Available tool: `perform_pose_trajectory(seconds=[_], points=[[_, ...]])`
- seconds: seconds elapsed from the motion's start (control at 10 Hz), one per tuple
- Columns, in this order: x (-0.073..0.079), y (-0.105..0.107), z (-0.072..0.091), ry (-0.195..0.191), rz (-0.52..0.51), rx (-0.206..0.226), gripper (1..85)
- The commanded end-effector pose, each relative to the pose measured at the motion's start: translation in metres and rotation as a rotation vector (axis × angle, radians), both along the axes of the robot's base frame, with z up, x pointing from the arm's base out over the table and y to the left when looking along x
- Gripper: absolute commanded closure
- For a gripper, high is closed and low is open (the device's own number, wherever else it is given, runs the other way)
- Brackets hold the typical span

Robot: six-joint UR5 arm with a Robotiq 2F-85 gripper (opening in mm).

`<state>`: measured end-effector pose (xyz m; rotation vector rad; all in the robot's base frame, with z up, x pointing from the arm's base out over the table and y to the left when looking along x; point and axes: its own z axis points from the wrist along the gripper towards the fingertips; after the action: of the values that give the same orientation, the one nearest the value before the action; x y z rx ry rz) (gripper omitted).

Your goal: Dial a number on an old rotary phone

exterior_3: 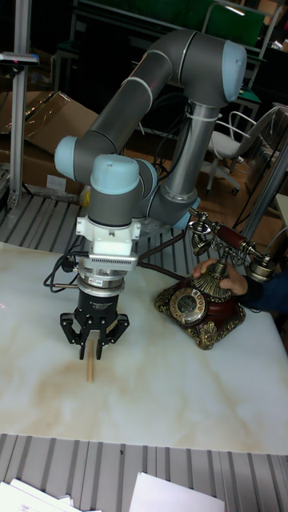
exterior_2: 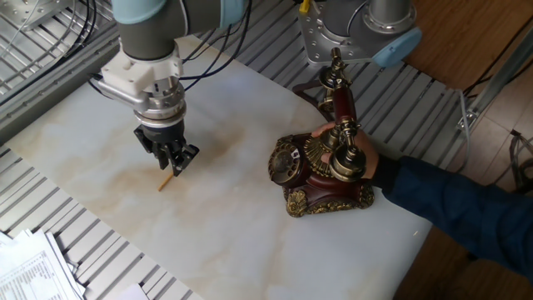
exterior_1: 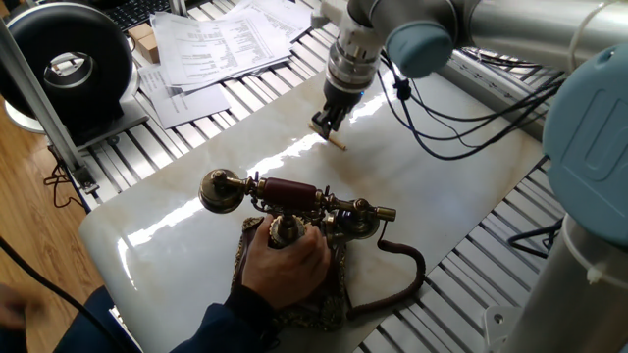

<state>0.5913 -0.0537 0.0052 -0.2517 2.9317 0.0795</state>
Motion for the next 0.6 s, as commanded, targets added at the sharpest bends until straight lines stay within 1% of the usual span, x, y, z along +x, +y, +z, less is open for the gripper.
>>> perform_pose_trajectory(seconds=[0.0,0.3,0.4,0.5], points=[[-0.0072,-0.0048,-0.0061,-0.002,-0.004,-0.004,50.7],[-0.0069,0.0026,-0.0105,-0.009,-0.016,-0.006,50.7],[-0.0069,0.0029,-0.01,-0.01,-0.017,-0.007,50.7],[-0.009,0.0015,-0.0058,-0.006,-0.013,-0.008,50.7]])
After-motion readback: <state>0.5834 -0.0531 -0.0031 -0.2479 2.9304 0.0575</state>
